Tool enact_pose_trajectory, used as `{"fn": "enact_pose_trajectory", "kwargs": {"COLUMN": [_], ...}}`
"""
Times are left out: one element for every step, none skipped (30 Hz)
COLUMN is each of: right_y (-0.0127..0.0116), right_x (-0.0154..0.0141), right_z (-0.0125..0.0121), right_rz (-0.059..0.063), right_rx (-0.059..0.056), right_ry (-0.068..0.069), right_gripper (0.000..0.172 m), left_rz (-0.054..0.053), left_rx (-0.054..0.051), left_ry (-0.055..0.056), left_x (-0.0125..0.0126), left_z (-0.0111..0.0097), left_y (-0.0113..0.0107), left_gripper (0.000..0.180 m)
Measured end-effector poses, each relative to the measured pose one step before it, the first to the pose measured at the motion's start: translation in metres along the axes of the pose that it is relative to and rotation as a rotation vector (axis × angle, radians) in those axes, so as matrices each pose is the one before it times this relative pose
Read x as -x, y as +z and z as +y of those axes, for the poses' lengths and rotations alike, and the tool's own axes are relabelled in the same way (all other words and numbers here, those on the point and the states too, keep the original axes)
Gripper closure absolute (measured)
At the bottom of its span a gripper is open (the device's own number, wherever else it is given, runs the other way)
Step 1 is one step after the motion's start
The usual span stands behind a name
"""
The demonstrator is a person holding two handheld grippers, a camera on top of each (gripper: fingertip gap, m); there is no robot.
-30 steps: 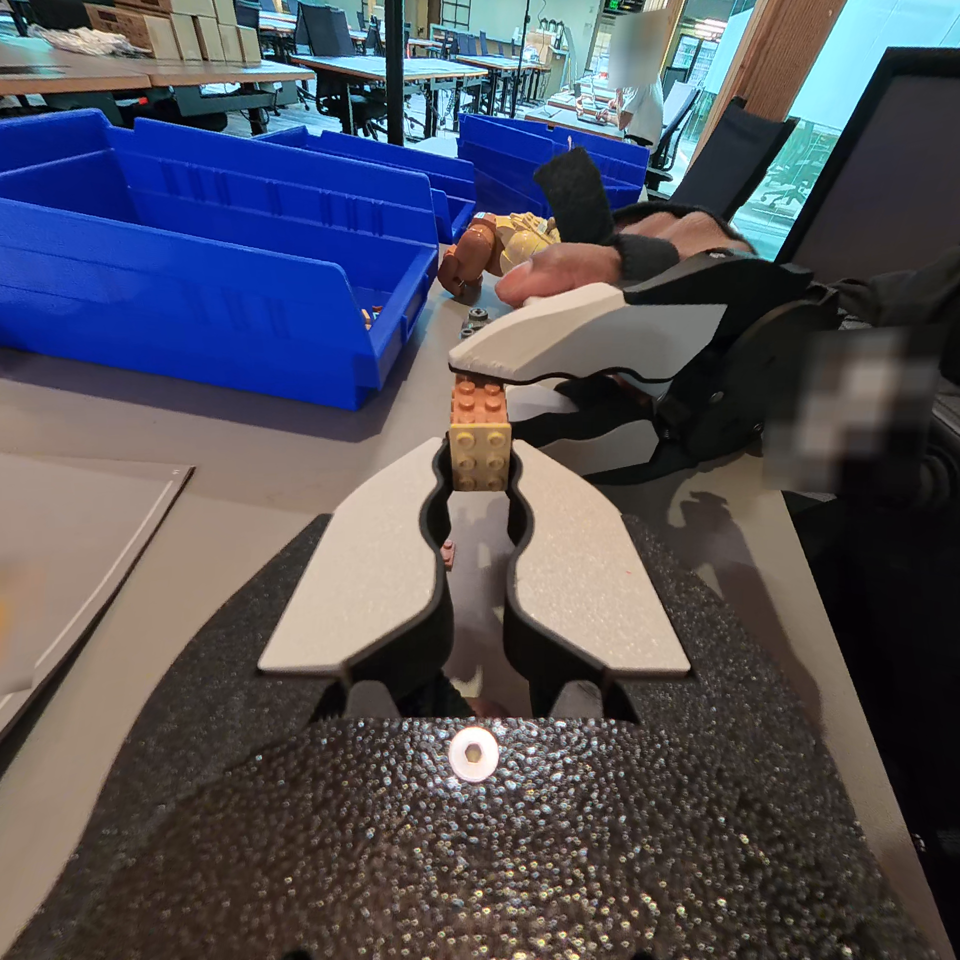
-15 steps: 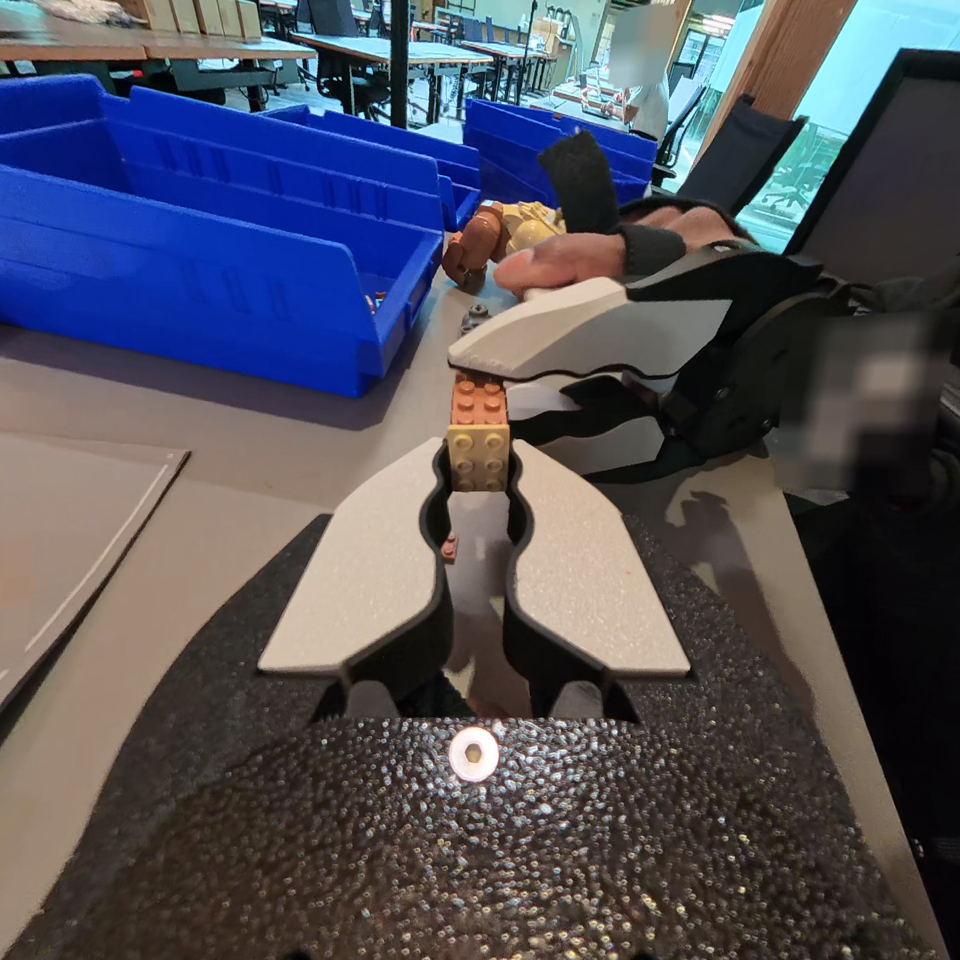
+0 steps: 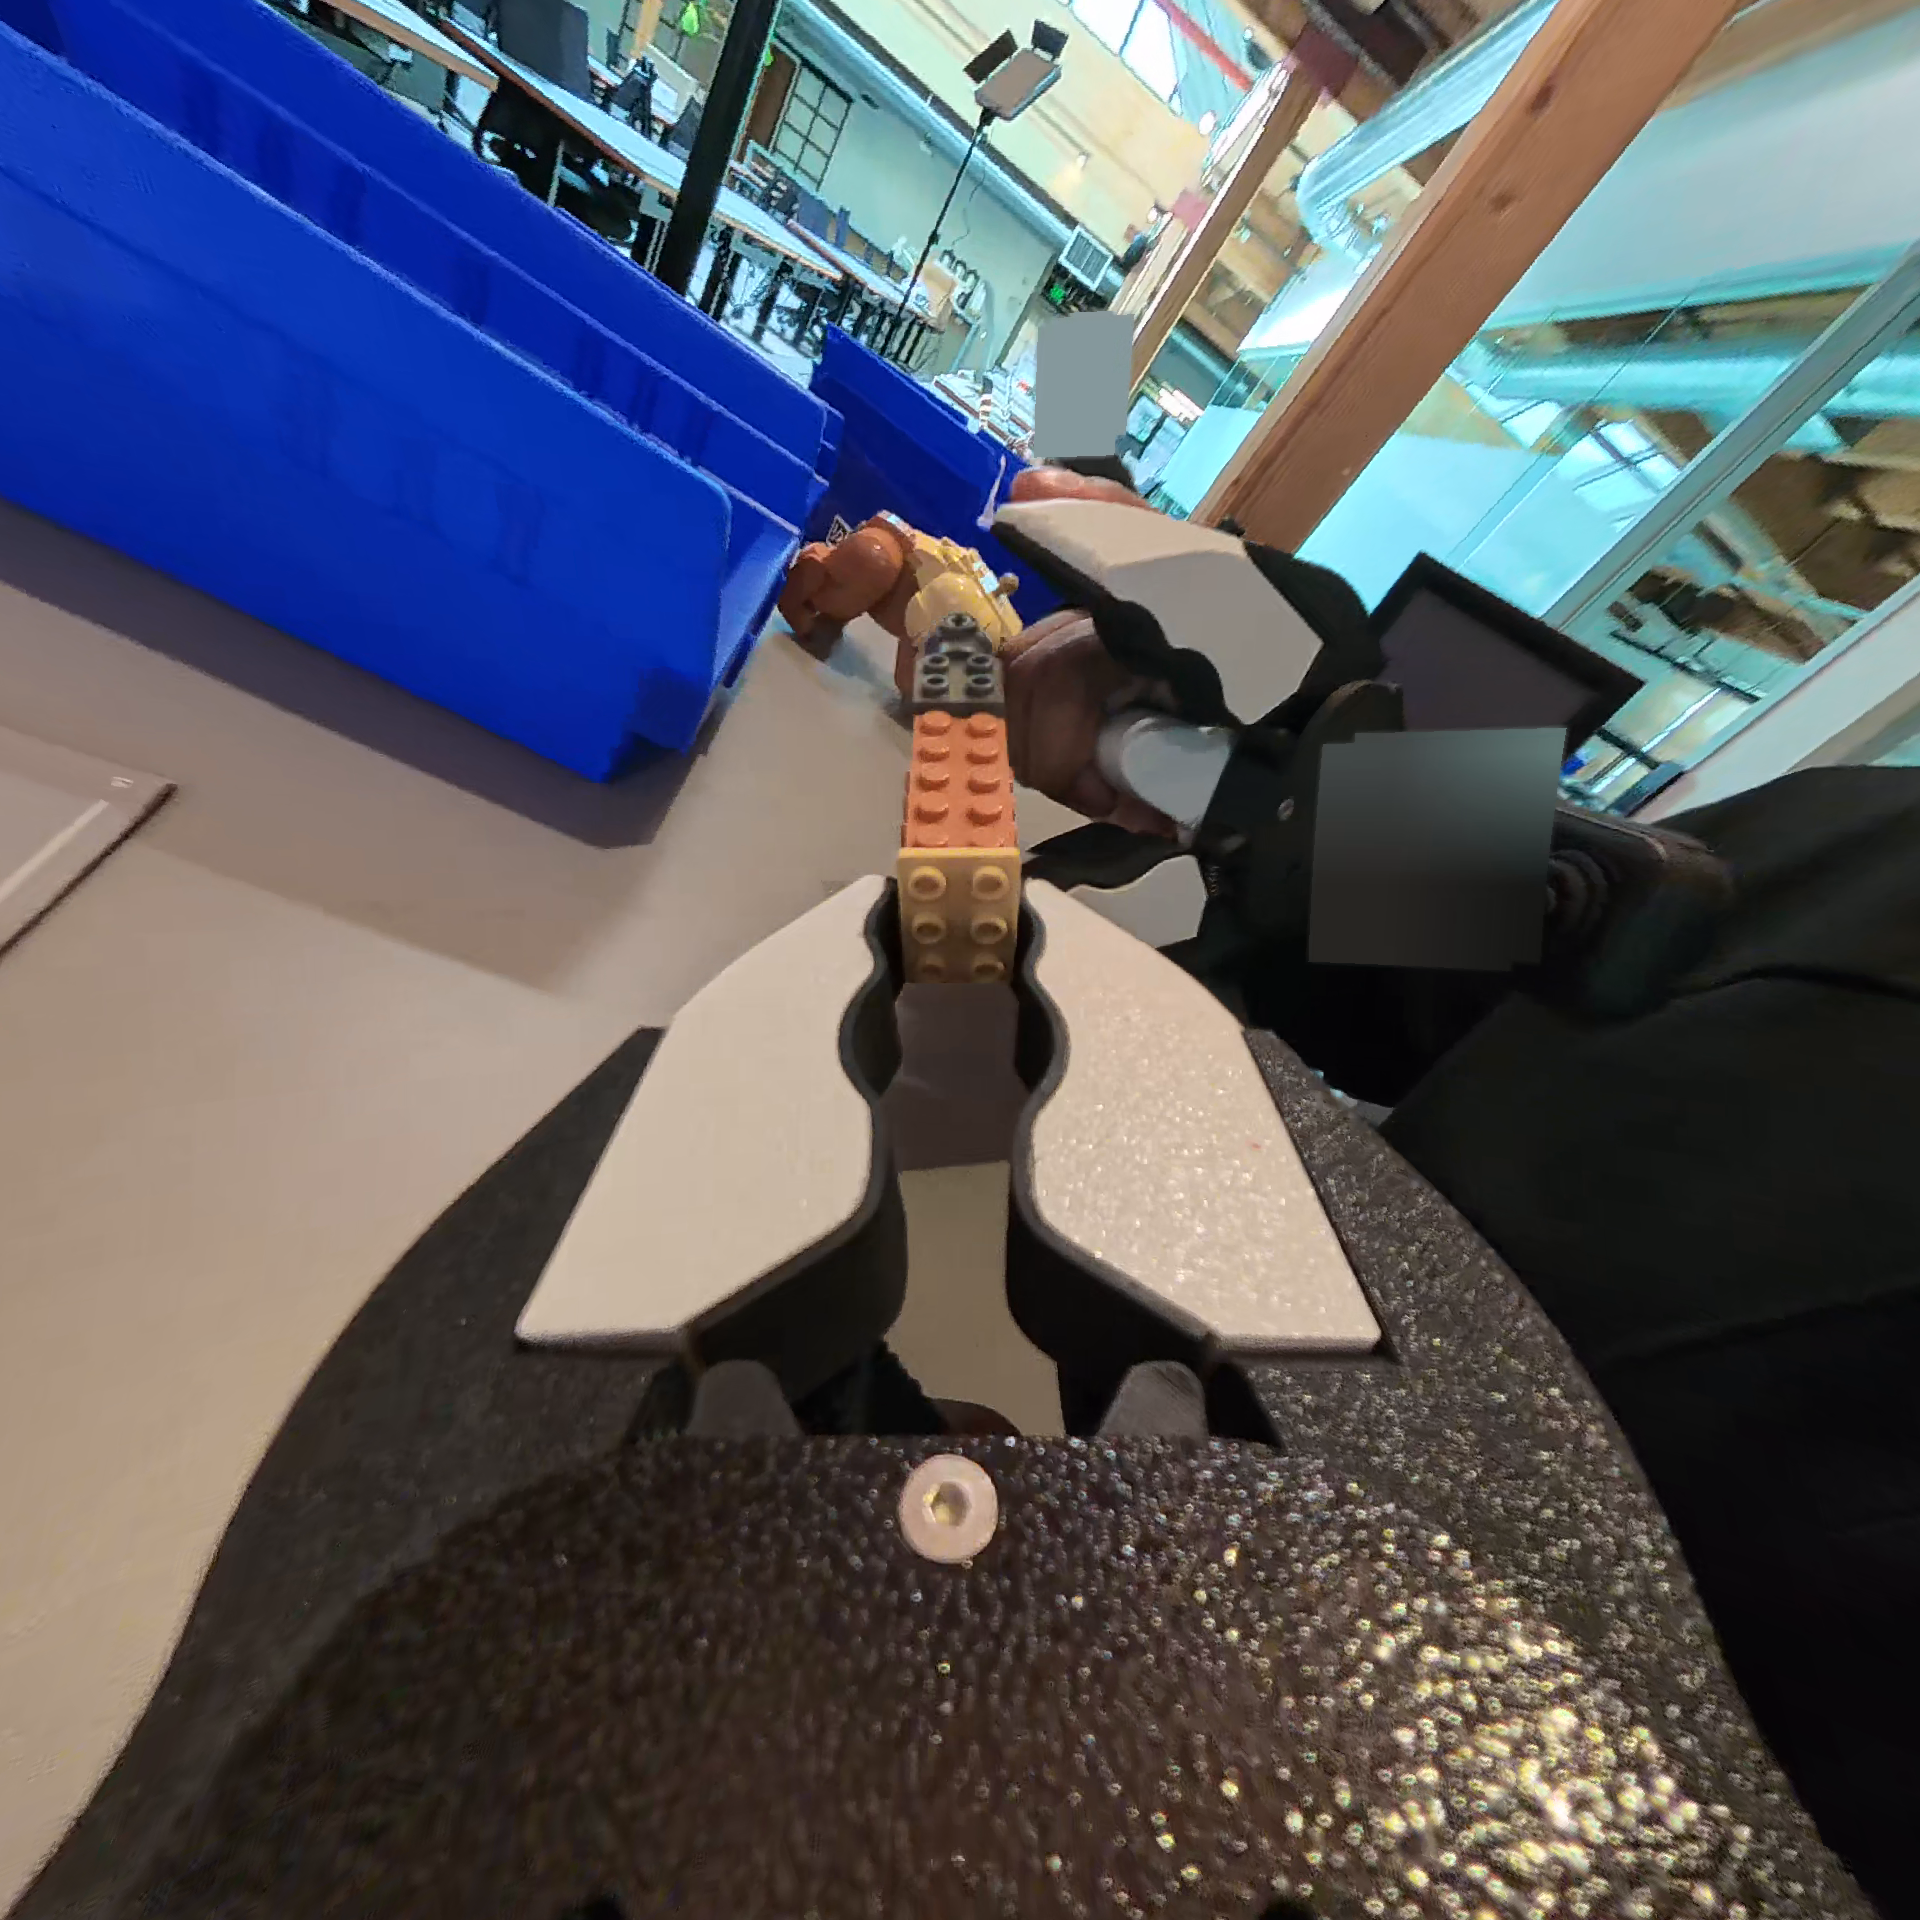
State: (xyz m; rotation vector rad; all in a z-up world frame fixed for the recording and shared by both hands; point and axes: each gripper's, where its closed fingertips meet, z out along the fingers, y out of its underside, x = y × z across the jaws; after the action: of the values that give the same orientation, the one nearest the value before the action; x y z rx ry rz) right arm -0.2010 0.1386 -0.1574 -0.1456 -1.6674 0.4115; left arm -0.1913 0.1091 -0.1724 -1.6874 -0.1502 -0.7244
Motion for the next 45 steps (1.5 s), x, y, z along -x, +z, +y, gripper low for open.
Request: {"fn": "enact_pose_trajectory", "kwargs": {"right_y": [0.00022, 0.00007, -0.00019, -0.00047, -0.00036, -0.0005, -0.00022, -0.00003, 0.00048, 0.00085, 0.00094, 0.00082, 0.00061, 0.00009, -0.00033, -0.0005, -0.00059, -0.0007, -0.00053, -0.00039, 0.00016, 0.00076, 0.00131, 0.00111, 0.00113, 0.00124, 0.00126, 0.00126, 0.00116, 0.0009, 0.00062, 0.00007, 0.0001, -0.00009, -0.00082, -0.00095, -0.00111, -0.00102, -0.00076, -0.00042, -0.00055, -0.00074, -0.00092, -0.00067, -0.00025], "right_x": [0.00036, -0.00034, -0.00029, -0.00021, 0.0, 0.00071, 0.00143, 0.00212, 0.00228, 0.00272, 0.00229, 0.00111, 0.00009, -0.0012, -0.00248, -0.0033, -0.0031, -0.00239, -0.00091, 0.00105, 0.0028, 0.00407, 0.00395, 0.00296, 0.00218, 0.00118, 0.00043, -0.00004, 0.00031, 0.00014, -0.00127, -0.00334, -0.00305, -0.00347, -0.00406, -0.00385, -0.00352, -0.00311, -0.00253, -0.00172, -0.00113, -0.00045, 0.00108, 0.00033, -0.00039], "right_z": [0.00088, 0.00027, -0.00065, -0.00172, -0.00236, -0.00317, -0.00366, -0.00352, -0.00293, -0.00218, -0.00109, 0.00036, 0.00154, 0.00211, 0.0026, 0.00256, 0.00166, 0.00053, -0.00083, -0.00228, -0.0028, -0.0021, -0.00147, -0.00159, -0.00125, -0.0005, 0.0002, 0.00035, -0.00004, -0.00039, -0.00085, -0.00088, -0.00037, -0.00052, -0.00129, -0.00152, -0.00175, -0.0019, -0.00161, -0.00139, -0.00139, -0.00187, -0.00193, -0.00073, 0.00081], "right_rz": [0.0001, 0.0054, 0.0069, 0.0084, 0.0095, 0.008, 0.0066, 0.0038, 0.0022, -0.0014, -0.002, 0.0007, 0.0003, 0.0005, 0.002, 0.0028, 0.0021, 0.0033, 0.0029, 0.0004, -0.0032, -0.0072, -0.0054, -0.0022, -0.0006, 0.003, 0.0049, 0.0062, 0.0027, 0.004, 0.0121, 0.0229, 0.0166, 0.0153, 0.0121, 0.0038, -0.0006, 0.0018, 0.0032, 0.0015, -0.0005, -0.0062, -0.018, -0.0123, -0.0055], "right_rx": [0.0003, 0.0, -0.0029, -0.0051, -0.0064, -0.0078, -0.0084, -0.0059, -0.0023, 0.0011, 0.0043, 0.0076, 0.0073, 0.0029, 0.0013, 0.0014, -0.0013, -0.0032, -0.005, -0.0081, -0.0068, 0.0008, 0.0066, 0.0055, 0.0043, 0.0082, 0.0102, 0.0089, 0.0057, 0.0037, 0.0003, -0.0016, -0.0032, -0.01, -0.0199, -0.0241, -0.0262, -0.0262, -0.0211, -0.0159, -0.0163, -0.0207, -0.0223, -0.0158, -0.0051], "right_ry": [-0.0006, -0.0054, -0.0099, -0.0133, -0.016, -0.0185, -0.0219, -0.024, -0.0212, -0.0164, -0.0118, -0.0071, -0.0019, 0.006, 0.0142, 0.0174, 0.0135, 0.0043, -0.007, -0.0165, -0.0217, -0.0236, -0.0222, -0.0178, -0.0116, -0.0067, -0.0044, -0.0024, -0.0013, -0.0002, 0.0003, 0.0024, 0.006, 0.0165, 0.0321, 0.0444, 0.045, 0.0362, 0.027, 0.0213, 0.0195, 0.022, 0.0285, 0.0331, 0.0291], "right_gripper": [0.103, 0.103, 0.103, 0.103, 0.104, 0.105, 0.107, 0.109, 0.109, 0.11, 0.11, 0.11, 0.11, 0.11, 0.111, 0.111, 0.111, 0.112, 0.114, 0.117, 0.119, 0.121, 0.121, 0.123, 0.124, 0.124, 0.124, 0.126, 0.129, 0.132, 0.137, 0.143, 0.144, 0.146, 0.146, 0.146, 0.146, 0.146, 0.146, 0.146, 0.146, 0.146, 0.146, 0.146, 0.146], "left_rz": [0.0034, -0.0009, -0.0057, -0.0085, -0.0115, -0.0161, -0.0215, -0.0203, -0.0119, -0.0075, -0.003, 0.0008, 0.0026, 0.0042, 0.0034, -0.0018, -0.0081, -0.0126, -0.0175, -0.0231, -0.027, -0.0279, -0.0271, -0.025, -0.0209, -0.0113, -0.0032, -0.0027, -0.0027, -0.0027, -0.0008, -0.002, -0.0062, -0.0024, 0.007, 0.0128, 0.0122, 0.0107, 0.007, 0.0035, 0.0042, 0.0077, 0.0136, 0.024, 0.0243], "left_rx": [-0.0046, -0.0005, 0.0018, 0.0022, 0.0035, 0.0071, 0.0116, 0.0117, 0.0083, 0.0061, 0.0042, 0.0008, -0.0034, -0.0032, -0.0005, 0.0016, 0.0024, 0.0052, 0.0078, 0.0083, 0.0091, 0.0087, 0.0066, 0.0055, 0.0052, 0.0032, 0.0023, 0.0018, 0.0019, 0.0, -0.0026, -0.0029, -0.0104, -0.0234, -0.0242, -0.0221, -0.0195, -0.017, -0.014, -0.0092, -0.0052, -0.0057, -0.0166, -0.025, -0.0207], "left_ry": [-0.0091, -0.0039, 0.0004, 0.0018, 0.0026, 0.0069, 0.0112, 0.0147, 0.0164, 0.0119, 0.0081, 0.0059, 0.0016, -0.0028, -0.004, -0.0009, 0.0051, 0.0103, 0.0162, 0.0227, 0.0259, 0.0281, 0.0295, 0.029, 0.0261, 0.0227, 0.0182, 0.0137, 0.0129, 0.0116, 0.0109, 0.0112, 0.0144, 0.0149, 0.0123, 0.01, 0.012, 0.0135, 0.0118, 0.0126, 0.0142, 0.0124, 0.0105, 0.0092, 0.0076], "left_x": [0.00017, 0.00063, 0.00092, 0.00092, 0.00134, 0.00158, 0.00199, 0.00128, -0.00019, -0.0008, -0.00116, -0.00134, -0.00091, -0.00059, 0.00014, 0.00092, 0.00148, 0.00174, 0.00169, 0.00178, 0.00156, 0.00125, 0.00072, 0.00024, -0.00009, -0.00132, -0.00204, -0.00186, -0.00172, -0.0015, -0.00162, -0.00123, -0.0003, -0.00046, -0.0014, -0.0022, -0.00226, -0.00223, -0.00179, -0.00117, -0.00096, -0.00096, -0.00137, -0.00289, -0.00291], "left_z": [-0.00064, -0.0002, 0.00014, 0.00014, 0.00029, 0.00066, 0.00129, 0.00125, 0.00083, 0.00049, 0.0002, -0.00022, -0.00057, -0.0006, -0.00032, -0.00013, -0.00002, 0.0003, 0.00052, 0.00047, 0.00041, 0.00035, 0.00007, -0.00005, -0.00034, -0.00055, -0.00068, -0.00062, -0.00056, -0.00073, -0.00106, -0.00102, -0.00208, -0.00393, -0.00432, -0.00432, -0.0041, -0.00364, -0.0033, -0.00239, -0.00155, -0.00154, -0.00315, -0.00474, -0.00456], "left_y": [-0.0004, -0.00025, -0.00021, -0.00011, 0.00002, 0.0001, 0.00025, 0.00039, 0.00052, 0.00048, 0.00039, 0.00031, -0.00018, -0.0004, -0.00046, -0.0005, -0.00051, -0.00036, -0.00004, 0.00006, 0.00018, 0.00022, 0.00015, 0.00008, 0.0, 0.00009, 0.00008, 0.00012, 0.00001, -0.00007, -0.00011, -0.00019, -0.00065, -0.00129, -0.00144, -0.00129, -0.00109, -0.00103, -0.00078, -0.00063, -0.00056, -0.00071, -0.00099, -0.0016, -0.00192], "left_gripper": [0.163, 0.163, 0.163, 0.163, 0.163, 0.163, 0.163, 0.163, 0.163, 0.163, 0.163, 0.163, 0.163, 0.163, 0.163, 0.163, 0.163, 0.163, 0.163, 0.163, 0.163, 0.163, 0.163, 0.163, 0.163, 0.163, 0.163, 0.163, 0.163, 0.163, 0.163, 0.163, 0.162, 0.162, 0.162, 0.162, 0.162, 0.161, 0.161, 0.161, 0.161, 0.159, 0.151, 0.144, 0.144]}}
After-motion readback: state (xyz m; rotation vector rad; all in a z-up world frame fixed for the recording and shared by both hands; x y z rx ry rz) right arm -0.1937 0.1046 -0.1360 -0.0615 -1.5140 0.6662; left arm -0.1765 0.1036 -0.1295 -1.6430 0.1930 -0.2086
